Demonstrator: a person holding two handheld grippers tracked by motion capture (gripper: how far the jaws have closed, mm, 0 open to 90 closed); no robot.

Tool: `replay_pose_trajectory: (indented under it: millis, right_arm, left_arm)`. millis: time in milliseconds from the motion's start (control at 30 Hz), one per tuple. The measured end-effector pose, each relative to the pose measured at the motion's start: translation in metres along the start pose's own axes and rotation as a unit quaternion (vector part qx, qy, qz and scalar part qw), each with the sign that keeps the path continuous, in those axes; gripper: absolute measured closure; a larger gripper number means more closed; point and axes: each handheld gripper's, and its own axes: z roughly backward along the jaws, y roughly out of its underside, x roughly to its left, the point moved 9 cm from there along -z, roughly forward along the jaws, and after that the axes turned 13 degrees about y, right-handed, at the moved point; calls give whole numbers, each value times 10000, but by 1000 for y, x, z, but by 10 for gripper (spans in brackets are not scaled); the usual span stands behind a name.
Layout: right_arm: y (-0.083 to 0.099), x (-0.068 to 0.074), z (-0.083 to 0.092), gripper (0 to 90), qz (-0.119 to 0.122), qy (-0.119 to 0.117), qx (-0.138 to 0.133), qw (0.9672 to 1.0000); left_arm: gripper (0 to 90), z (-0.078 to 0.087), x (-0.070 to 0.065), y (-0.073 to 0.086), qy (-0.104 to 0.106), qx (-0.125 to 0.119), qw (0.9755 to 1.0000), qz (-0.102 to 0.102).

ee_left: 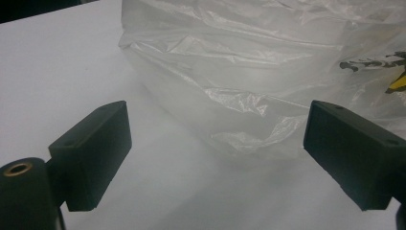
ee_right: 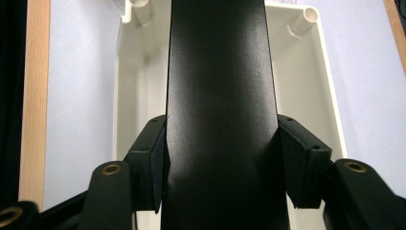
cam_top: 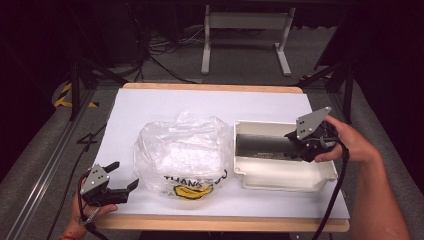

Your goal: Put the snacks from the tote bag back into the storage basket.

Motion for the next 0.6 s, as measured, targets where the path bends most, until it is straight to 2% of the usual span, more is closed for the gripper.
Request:
replay_pose_trajectory:
  millis: [300,600]
  right_arm:
    - [13,-1,-4,429,-94,-48,94,9999]
    - [25,-1,-13,429,-113,-128,310,9994]
  left_arm:
    - [101,-1,0,1,-7,30,10000,9]
    - [101,-1,1,2,-7,33,10000,-12]
